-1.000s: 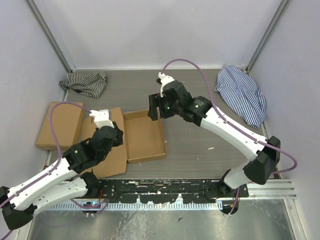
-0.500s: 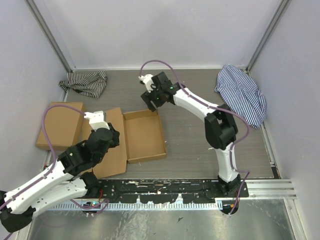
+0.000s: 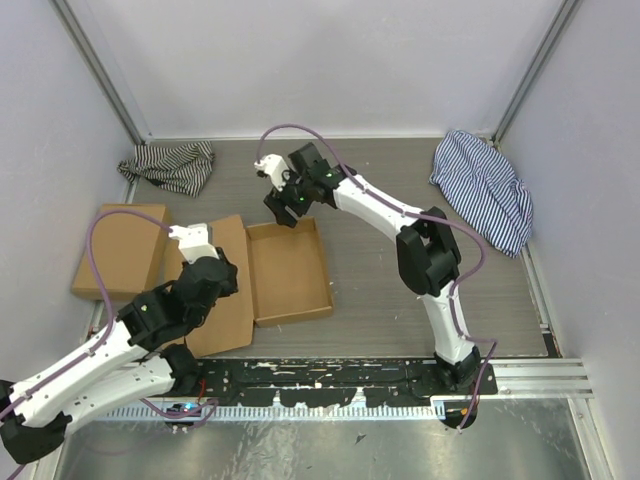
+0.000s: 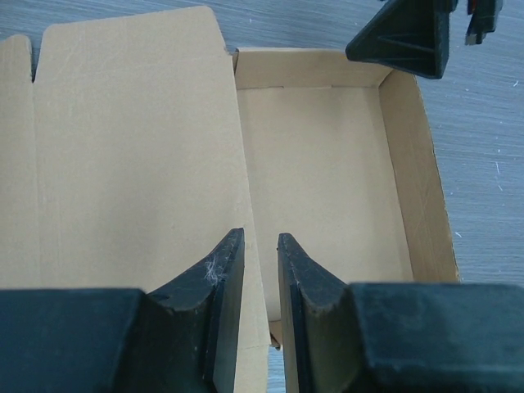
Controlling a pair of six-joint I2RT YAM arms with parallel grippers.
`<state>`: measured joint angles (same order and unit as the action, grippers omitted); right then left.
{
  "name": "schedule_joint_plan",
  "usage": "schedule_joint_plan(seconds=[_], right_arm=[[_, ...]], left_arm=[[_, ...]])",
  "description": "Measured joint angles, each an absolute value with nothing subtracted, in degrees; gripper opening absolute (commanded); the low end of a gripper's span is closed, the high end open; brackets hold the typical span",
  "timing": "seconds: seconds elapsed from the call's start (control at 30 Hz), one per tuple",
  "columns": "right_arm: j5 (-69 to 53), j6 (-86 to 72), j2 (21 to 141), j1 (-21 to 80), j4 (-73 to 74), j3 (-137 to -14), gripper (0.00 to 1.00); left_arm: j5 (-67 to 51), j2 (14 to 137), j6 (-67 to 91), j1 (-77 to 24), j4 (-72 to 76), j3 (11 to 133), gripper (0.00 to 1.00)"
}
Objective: Fold the paper box
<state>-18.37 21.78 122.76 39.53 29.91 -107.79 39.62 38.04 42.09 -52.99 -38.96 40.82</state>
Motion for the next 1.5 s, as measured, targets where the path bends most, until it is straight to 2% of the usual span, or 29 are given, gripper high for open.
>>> schedule_joint_plan(seconds=[0.2, 0.3, 0.33, 0.4, 0.47, 0.53, 0.63, 0.67, 1.1, 1.2, 1.27, 1.37, 1.43, 1.5], right_arm=[[-19.4, 22.7, 126.8, 39.9, 31.1, -107.9, 0.74], [-19.3, 22.8, 128.7, 40.0, 31.9, -107.9, 0.68], [-19.1, 22.8, 129.1, 40.0, 32.2, -107.9, 0.63], [-18.3, 22.5, 129.6, 40.0, 32.3, -107.9, 0.4], [-16.8, 21.6, 129.8, 40.0, 32.3, -107.9, 0.25], [-15.8, 20.0, 129.8, 39.7, 32.2, -107.7, 0.2], [-14.2, 16.6, 127.8, 39.1, 29.8, -103.7, 0.03], [-13.5, 15.7, 126.5, 38.9, 29.3, -101.6, 0.01], [9.9, -9.6, 98.2, 34.9, 30.9, -68.0, 0.01], [12.9, -14.9, 92.2, 34.2, 32.4, -61.9, 0.03], [13.7, -18.2, 89.5, 34.0, 32.9, -59.3, 0.14], [13.0, -23.2, 86.8, 34.0, 32.8, -56.9, 0.42], [12.1, -27.1, 84.7, 34.7, 32.2, -55.2, 0.46], [12.1, -30.2, 82.2, 36.1, 32.3, -54.3, 0.45]], left_arm=[[39.6, 38.0, 42.5, -53.0, -39.4, 40.8, 0.3], [39.6, 37.9, 42.7, -53.0, -39.4, 40.5, 0.3], [39.6, 37.9, 42.8, -53.0, -39.5, 40.4, 0.3], [39.6, 37.9, 43.0, -53.0, -39.6, 40.2, 0.3], [39.6, 38.2, 43.2, -53.0, -39.6, 40.1, 0.3], [39.6, 38.5, 43.2, -53.0, -39.5, 40.1, 0.3], [39.4, 39.7, 43.2, -53.0, -38.8, 40.1, 0.3], [39.2, 40.3, 43.1, -53.0, -38.5, 40.1, 0.3], [35.9, 50.9, 42.0, -53.0, -33.8, 41.2, 0.32], [35.6, 52.2, 42.1, -53.0, -32.9, 41.3, 0.38], [35.8, 53.1, 42.3, -53.0, -32.4, 41.4, 0.45], [37.0, 55.8, 42.9, -53.0, -32.4, 42.2, 0.5], [37.7, 59.2, 43.2, -52.6, -33.2, 44.2, 0.5], [38.1, 63.8, 43.4, -52.1, -34.0, 47.3, 0.51]])
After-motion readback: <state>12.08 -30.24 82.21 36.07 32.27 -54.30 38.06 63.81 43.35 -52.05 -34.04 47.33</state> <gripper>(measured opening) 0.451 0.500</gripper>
